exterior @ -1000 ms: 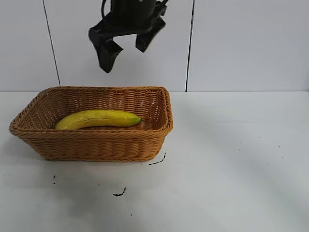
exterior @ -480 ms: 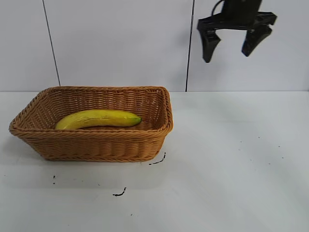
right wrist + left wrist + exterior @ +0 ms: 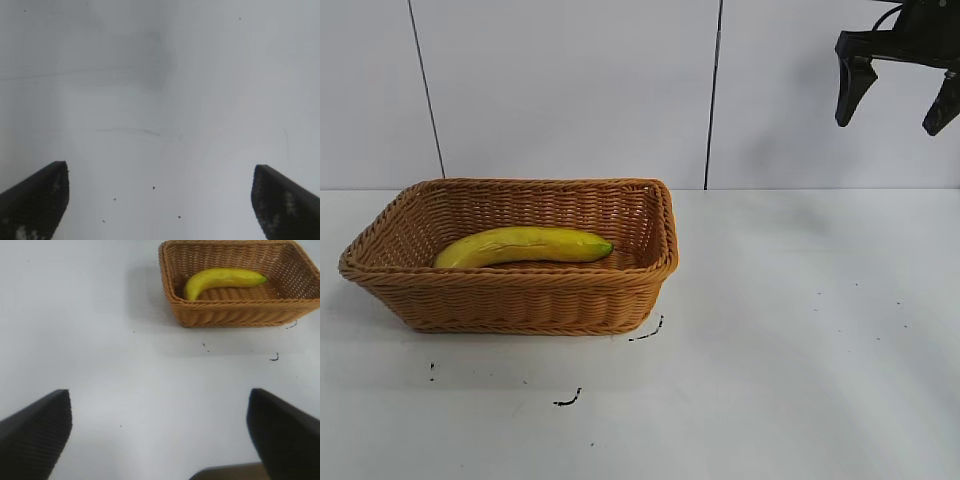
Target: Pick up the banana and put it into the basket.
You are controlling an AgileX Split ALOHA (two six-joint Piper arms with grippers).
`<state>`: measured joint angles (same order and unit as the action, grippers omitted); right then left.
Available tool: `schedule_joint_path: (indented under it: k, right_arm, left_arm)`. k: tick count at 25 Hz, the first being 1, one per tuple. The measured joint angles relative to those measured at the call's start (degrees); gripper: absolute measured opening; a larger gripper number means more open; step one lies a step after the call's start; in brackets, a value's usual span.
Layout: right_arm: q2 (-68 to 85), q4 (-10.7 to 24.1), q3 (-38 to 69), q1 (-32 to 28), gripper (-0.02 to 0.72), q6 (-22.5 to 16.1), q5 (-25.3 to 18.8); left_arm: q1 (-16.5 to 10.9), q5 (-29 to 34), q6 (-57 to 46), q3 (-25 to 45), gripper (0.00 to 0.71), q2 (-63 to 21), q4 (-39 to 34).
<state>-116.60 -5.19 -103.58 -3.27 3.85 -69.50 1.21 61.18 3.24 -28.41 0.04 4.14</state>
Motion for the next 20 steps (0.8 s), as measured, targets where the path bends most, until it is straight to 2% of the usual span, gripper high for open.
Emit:
schedule_joint_path:
  k: [9, 10, 17, 20]
  right_arm:
    - [20.5, -0.3, 28.0, 0.0, 0.692, 1.1, -0.1]
    - [25.4, -0.7, 33.8, 0.0, 0.692, 1.5, -0.1]
    - [41.9, -1.1, 50.1, 0.0, 0.692, 3.4, -0.1]
    - [49.1, -1.2, 57.4, 0.0, 0.692, 3.5, 1.9]
  left_arm:
    - [0.0, 0.0, 0.0, 0.0, 0.69, 0.0, 0.0]
    - [0.0, 0.0, 0.0, 0.0, 0.69, 0.0, 0.0]
    - [0.0, 0.0, 0.0, 0.0, 0.69, 0.0, 0.0]
    - [0.0, 0.0, 0.0, 0.0, 0.69, 0.0, 0.0]
